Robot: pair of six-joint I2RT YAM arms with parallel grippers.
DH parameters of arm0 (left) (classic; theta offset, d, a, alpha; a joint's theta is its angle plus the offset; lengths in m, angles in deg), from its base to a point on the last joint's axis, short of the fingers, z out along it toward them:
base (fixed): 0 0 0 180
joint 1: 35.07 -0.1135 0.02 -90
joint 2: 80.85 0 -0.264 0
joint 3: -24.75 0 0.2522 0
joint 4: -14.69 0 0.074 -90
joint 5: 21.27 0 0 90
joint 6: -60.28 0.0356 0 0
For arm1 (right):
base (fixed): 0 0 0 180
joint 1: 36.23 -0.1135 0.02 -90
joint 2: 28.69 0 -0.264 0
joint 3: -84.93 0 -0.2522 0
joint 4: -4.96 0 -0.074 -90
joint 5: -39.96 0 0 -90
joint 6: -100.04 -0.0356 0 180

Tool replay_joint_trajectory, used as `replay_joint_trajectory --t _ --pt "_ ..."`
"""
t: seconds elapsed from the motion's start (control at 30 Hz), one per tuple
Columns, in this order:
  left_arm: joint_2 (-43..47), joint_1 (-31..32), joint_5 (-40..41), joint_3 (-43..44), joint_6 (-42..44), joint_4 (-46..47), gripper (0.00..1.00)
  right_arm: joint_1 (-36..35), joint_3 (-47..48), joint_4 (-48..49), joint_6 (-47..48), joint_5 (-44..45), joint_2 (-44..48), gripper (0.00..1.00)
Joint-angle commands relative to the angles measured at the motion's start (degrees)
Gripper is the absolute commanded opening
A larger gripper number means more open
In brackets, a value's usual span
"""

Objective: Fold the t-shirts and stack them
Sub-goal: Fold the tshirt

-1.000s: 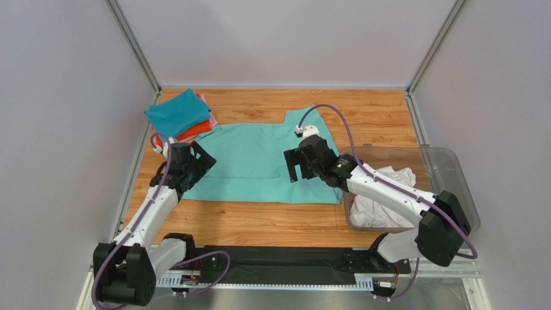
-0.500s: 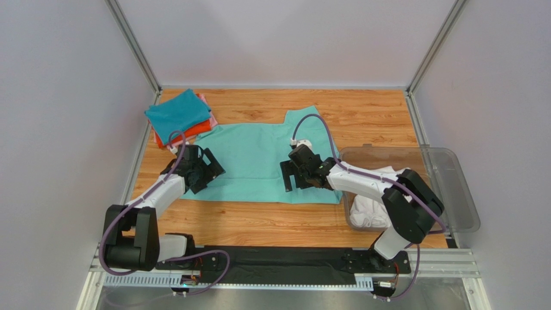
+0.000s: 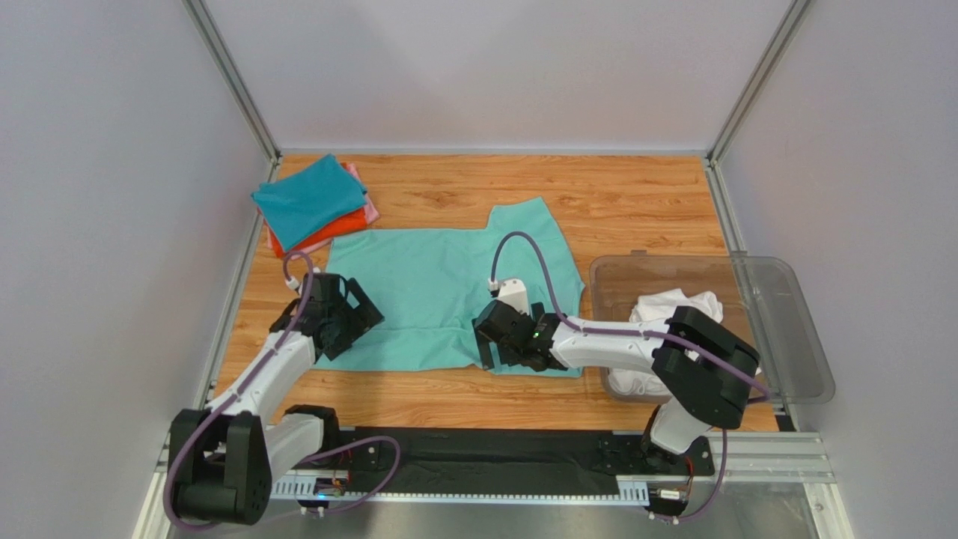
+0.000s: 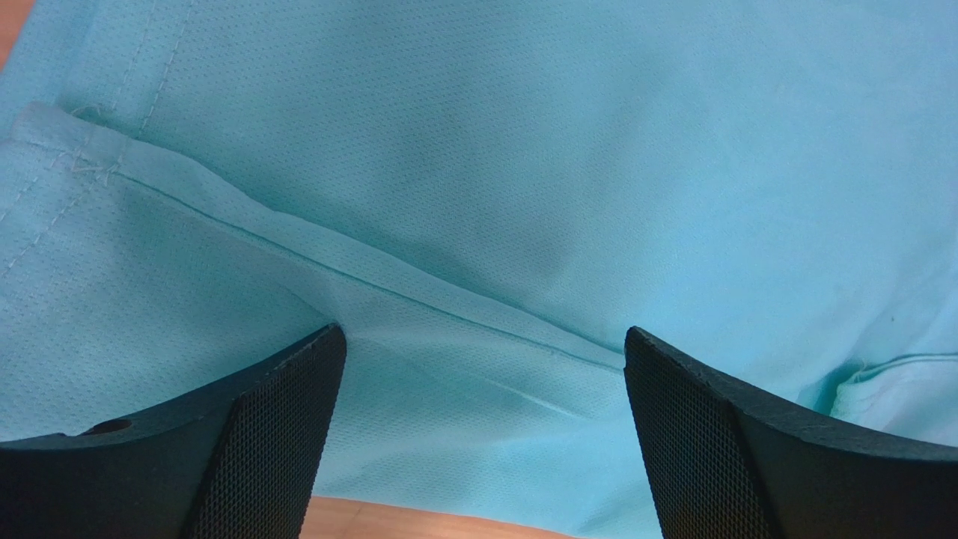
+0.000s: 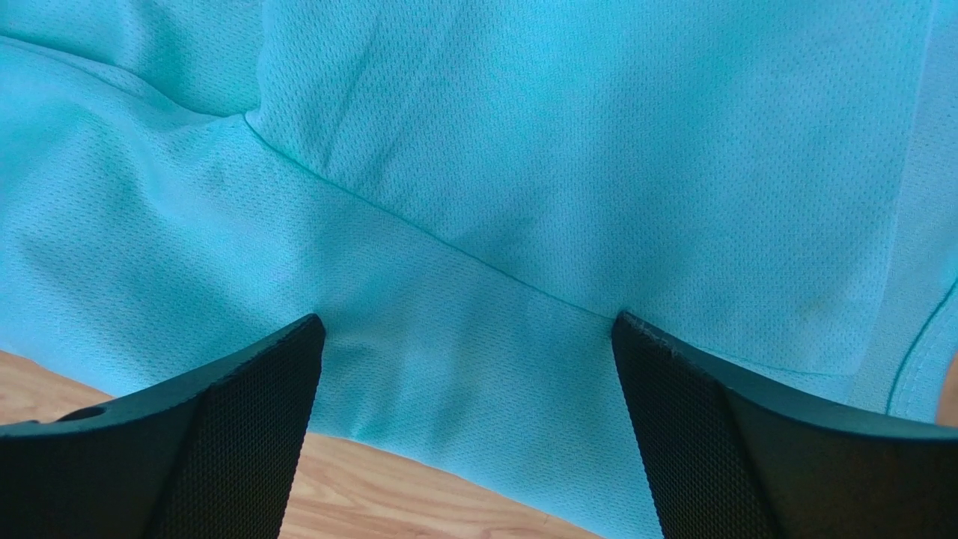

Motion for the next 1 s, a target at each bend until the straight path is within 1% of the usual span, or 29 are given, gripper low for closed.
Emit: replay_joint_trajectory --t 0.0,0.13,0.23,0.33,0.43,0.47,0.53,0.77,0.97 --pt "5.8 -0.3 4.4 -2.4 -4.0 -8.6 1.0 -4.5 -3.1 -4.5 -9.9 1.4 0.1 1.0" --pt "14.0 -0.3 5.9 -5.3 -7.4 -15.3 1.0 -9.4 -4.6 -6.5 -13.9 2.5 1.5 1.0" --pt "17.6 -0.3 6.6 -6.2 -9.8 -18.1 1.0 -12.7 -4.7 -7.8 -17.0 2.5 1.9 1.0" --pt "19.2 -0.3 6.4 -5.6 -10.4 -20.9 1.0 -15.6 -4.1 -10.4 -19.9 3.7 1.7 1.0" --pt "19.6 -0.3 6.5 -4.6 -10.2 -24.3 1.0 -18.0 -2.7 -15.4 -22.5 6.1 1.5 1.0" --pt "19.8 -0.3 7.4 -4.6 -10.4 -25.2 1.0 -18.4 -2.4 -16.9 -23.1 6.5 1.5 1.0" --pt "21.0 -0.3 8.8 -4.4 -10.4 -26.5 1.0 -19.3 -2.5 -17.1 -23.9 6.5 1.8 1.0" --pt "25.9 -0.3 11.8 -4.9 -14.4 -30.1 1.0 -21.3 -3.3 -17.5 -24.8 6.5 4.2 1.0" --pt "29.4 -0.3 11.6 -5.2 -15.5 -30.8 1.0 -22.4 -3.0 -17.1 -23.9 5.9 5.1 1.0"
